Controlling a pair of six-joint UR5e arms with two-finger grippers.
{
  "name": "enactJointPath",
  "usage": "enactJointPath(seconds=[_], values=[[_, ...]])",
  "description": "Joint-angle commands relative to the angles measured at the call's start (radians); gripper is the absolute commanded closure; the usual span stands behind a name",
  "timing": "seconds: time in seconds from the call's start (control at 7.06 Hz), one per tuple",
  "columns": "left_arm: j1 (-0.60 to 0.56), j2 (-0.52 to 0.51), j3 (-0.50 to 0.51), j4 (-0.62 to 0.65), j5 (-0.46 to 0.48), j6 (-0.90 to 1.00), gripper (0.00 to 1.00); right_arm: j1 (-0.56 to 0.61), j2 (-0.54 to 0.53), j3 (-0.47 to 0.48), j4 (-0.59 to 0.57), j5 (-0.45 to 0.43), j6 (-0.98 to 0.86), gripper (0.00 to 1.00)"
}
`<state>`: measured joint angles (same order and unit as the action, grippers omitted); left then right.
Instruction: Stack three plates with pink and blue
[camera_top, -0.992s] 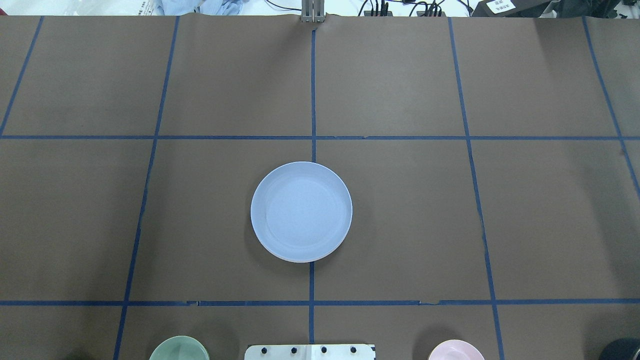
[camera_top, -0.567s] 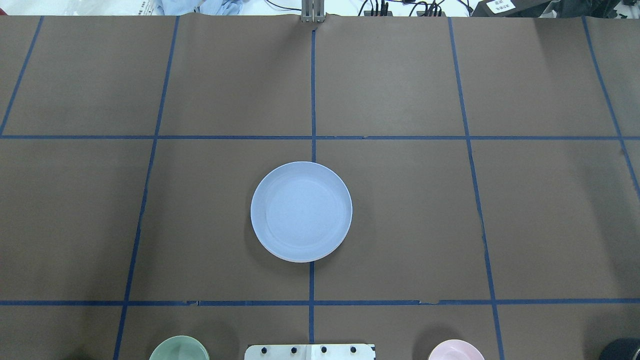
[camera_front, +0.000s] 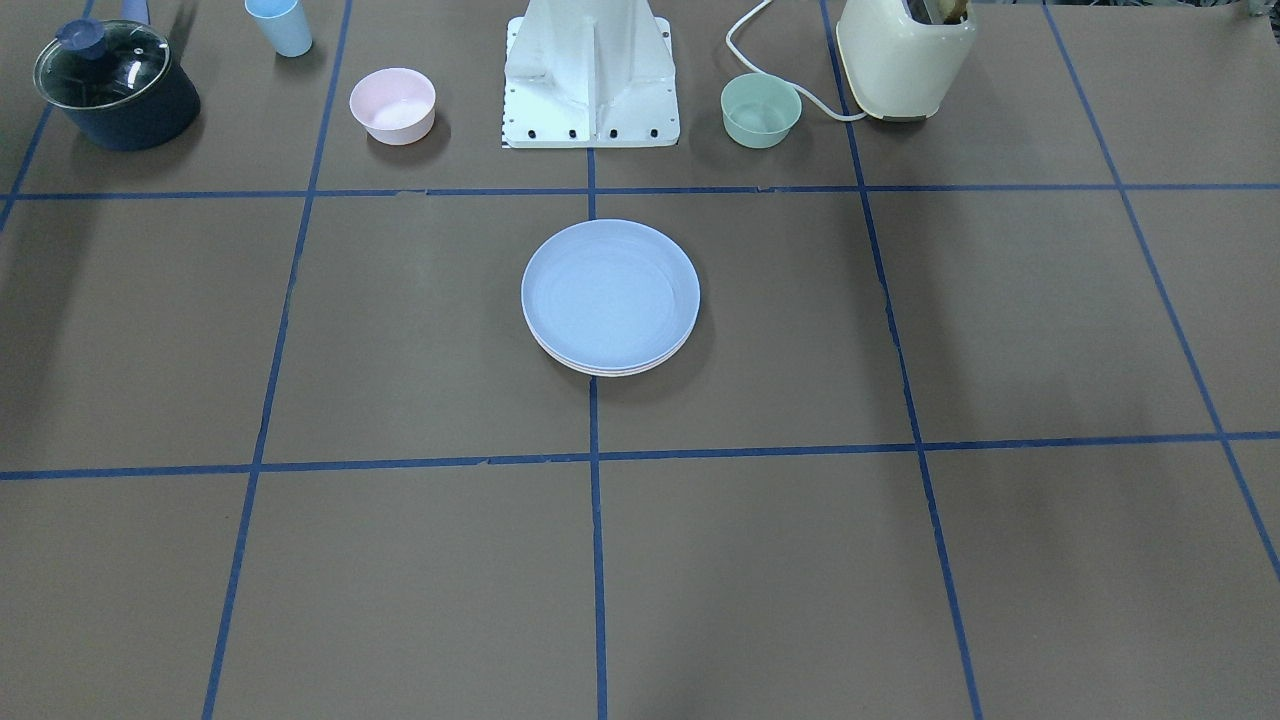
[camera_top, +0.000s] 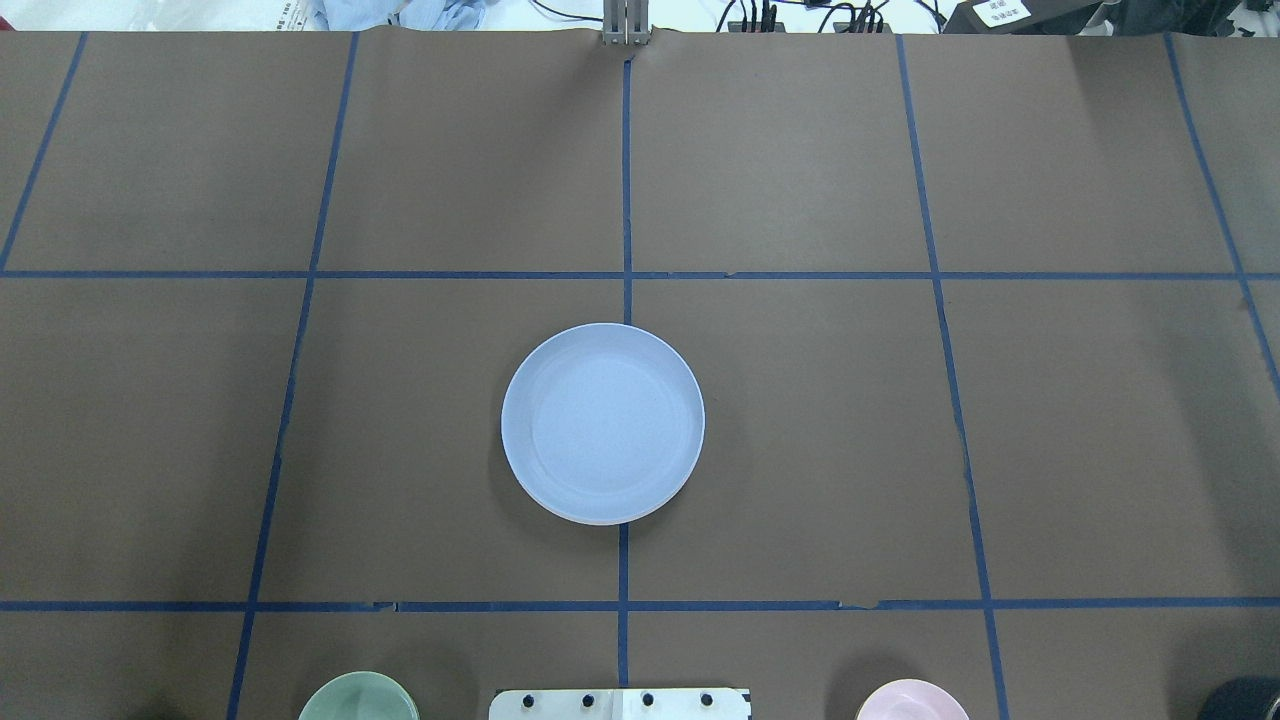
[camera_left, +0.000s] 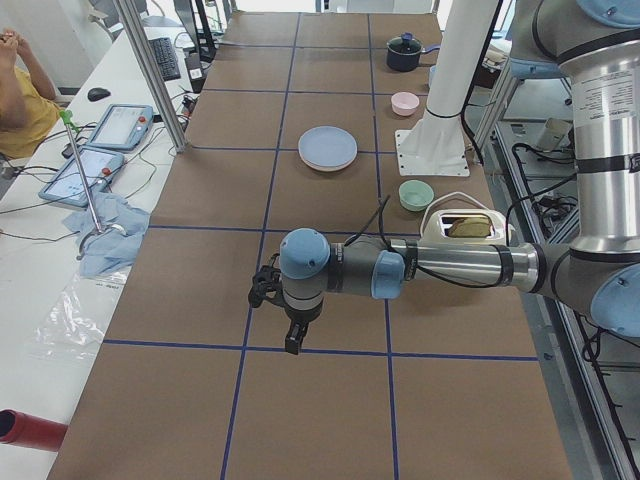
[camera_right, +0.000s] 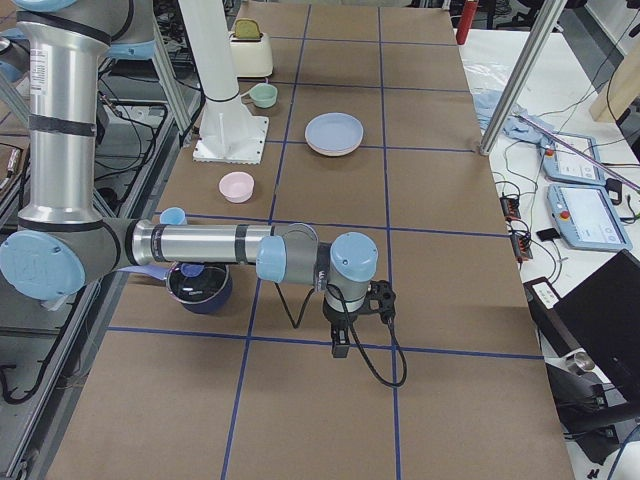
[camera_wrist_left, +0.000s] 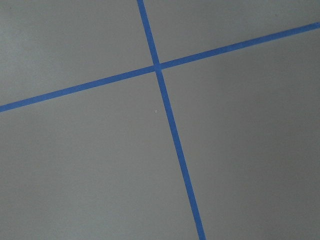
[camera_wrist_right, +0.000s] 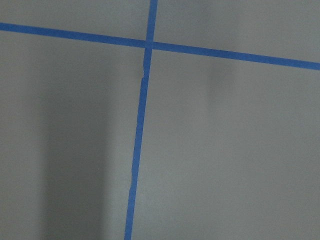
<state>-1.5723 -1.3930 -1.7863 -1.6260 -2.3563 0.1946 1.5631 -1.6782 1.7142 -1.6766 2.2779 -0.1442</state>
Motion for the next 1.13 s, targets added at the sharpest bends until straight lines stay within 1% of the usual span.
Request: enactJointPath(seconds=[0.0, 0.99], values=[[0.000, 0.002, 0.002, 0.000, 0.000, 0.000, 0.00, 0.000, -0.001, 0.002, -0.002, 0.000, 0.000, 0.00], [0.000, 0.002, 0.015, 0.002, 0.000, 0.000, 0.00, 0.000, 0.000, -0.005, -0.002, 0.000, 0.002, 0.00]])
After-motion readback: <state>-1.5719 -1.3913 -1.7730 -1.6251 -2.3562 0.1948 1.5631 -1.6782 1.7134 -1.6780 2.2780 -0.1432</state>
